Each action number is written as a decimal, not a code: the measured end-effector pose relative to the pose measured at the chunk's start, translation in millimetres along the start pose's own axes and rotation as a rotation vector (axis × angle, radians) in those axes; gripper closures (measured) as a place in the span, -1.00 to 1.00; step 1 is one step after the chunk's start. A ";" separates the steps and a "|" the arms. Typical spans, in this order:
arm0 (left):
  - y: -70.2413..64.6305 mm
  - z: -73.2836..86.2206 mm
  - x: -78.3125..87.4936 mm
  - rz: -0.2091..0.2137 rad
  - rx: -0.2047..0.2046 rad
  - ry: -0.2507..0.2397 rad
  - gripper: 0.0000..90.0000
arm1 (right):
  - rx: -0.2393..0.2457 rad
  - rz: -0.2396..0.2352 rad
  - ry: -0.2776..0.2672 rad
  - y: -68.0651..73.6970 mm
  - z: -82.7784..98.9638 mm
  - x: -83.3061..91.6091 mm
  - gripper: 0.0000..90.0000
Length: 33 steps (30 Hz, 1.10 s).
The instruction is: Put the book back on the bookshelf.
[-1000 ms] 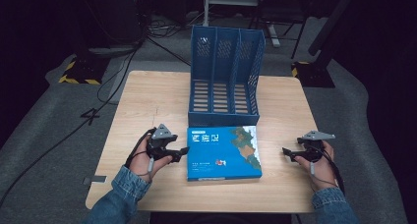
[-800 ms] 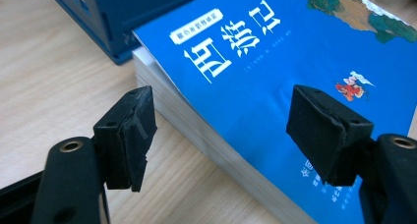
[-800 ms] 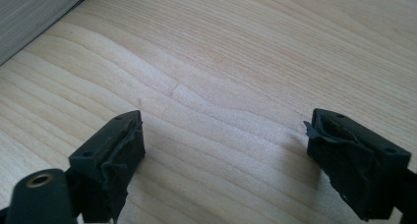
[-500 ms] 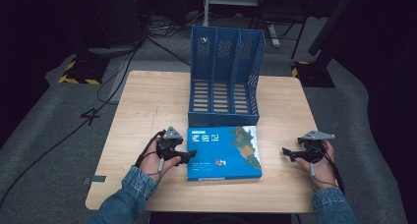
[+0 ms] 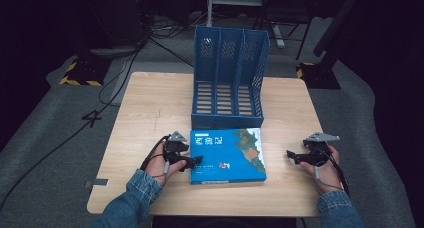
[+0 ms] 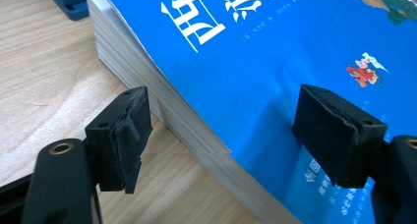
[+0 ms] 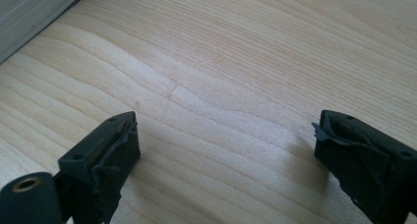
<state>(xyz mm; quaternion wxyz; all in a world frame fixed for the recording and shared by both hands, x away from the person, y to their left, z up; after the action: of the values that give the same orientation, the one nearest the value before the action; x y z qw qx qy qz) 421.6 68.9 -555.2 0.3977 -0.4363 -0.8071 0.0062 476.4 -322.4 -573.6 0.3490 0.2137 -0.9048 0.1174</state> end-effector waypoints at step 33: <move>-26.5 -27.4 19.0 -0.036 -0.262 -0.163 -0.17 | 0.004 0.001 -0.002 0.1 -0.1 0.1 -0.76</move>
<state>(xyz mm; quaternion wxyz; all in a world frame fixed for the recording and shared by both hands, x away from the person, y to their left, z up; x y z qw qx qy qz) 415.0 56.8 -514.9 0.2706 -0.4679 -0.8383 -0.0707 476.3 -322.2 -573.4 0.3476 0.2140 -0.9051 0.1190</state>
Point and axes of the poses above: each handheld gripper's, and its own axes: x roughly backward along the jaws, z roughly out of its underside, y roughly to its left, the point moved 10 cm from there along -x, roughly forward along the jaws, and after that the axes turned 5 degrees about z, right-handed, at the moved point
